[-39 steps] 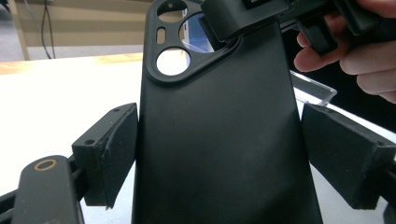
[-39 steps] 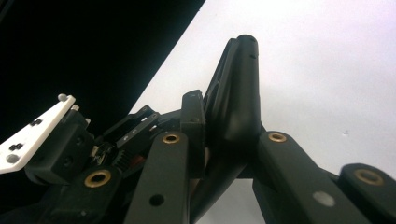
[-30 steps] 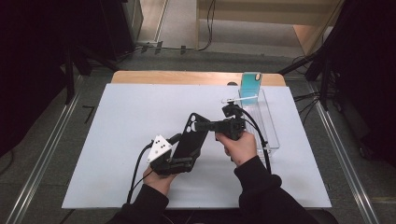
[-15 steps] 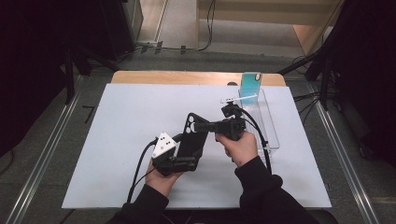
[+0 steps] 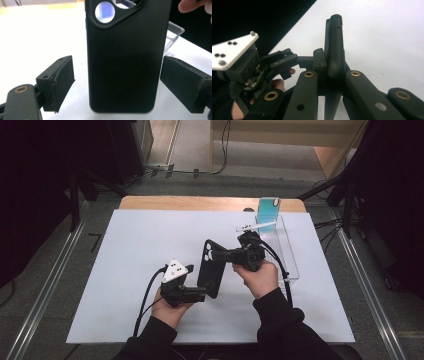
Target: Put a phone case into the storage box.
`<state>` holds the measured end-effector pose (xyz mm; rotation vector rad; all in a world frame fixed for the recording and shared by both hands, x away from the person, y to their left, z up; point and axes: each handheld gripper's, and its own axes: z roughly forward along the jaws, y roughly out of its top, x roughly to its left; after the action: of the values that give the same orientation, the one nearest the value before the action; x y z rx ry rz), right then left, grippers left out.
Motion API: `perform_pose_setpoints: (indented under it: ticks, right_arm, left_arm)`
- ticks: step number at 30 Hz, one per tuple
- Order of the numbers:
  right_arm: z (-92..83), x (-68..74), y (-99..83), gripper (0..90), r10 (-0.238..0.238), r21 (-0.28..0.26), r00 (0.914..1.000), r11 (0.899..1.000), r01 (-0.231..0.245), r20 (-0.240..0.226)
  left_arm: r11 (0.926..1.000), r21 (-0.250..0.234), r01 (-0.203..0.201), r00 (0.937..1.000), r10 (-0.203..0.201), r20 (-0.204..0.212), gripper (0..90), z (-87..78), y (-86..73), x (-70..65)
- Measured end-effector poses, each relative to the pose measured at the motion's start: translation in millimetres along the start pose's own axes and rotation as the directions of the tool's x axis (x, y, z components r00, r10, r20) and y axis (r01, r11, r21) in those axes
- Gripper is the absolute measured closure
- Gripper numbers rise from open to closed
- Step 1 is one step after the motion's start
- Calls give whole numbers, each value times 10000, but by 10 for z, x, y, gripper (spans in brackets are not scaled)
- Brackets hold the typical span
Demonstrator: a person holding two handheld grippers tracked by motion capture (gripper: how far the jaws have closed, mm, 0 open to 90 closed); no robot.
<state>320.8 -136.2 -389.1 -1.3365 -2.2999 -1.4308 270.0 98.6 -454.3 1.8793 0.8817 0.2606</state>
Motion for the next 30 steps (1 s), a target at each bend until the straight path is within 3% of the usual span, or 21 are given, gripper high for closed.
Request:
perform_pose_setpoints:
  ticks: [6, 10, 20, 24, 30]
  right_arm:
    - [1, 62, -30, 825, -822, 34, 9945, 9966, 821, 646]
    - [-3, 78, -53, 824, -1196, 60, 9902, 9928, 1194, 717]
    - [-33, 73, -88, 824, -2176, 347, 9743, 9758, 2159, 579]
    - [-64, 75, -96, 824, -2463, 370, 9683, 9689, 2448, 408]
    - [-123, 54, -96, 823, -2904, 337, 9566, 9561, 2910, -216]
  left_arm:
    - [9969, 702, 350, 9993, -360, 138, 138, 31, 6, 67]
    - [9951, 949, 263, 9992, -289, 265, 146, 15, 41, 92]
    - [9893, 1447, 170, 9952, -307, 925, 147, -36, 163, 109]
    - [9844, 1736, 282, 9865, -555, 1543, 190, -86, 237, 146]
    - [9864, 1641, 30, 9790, -363, 2004, 259, -215, 354, 163]
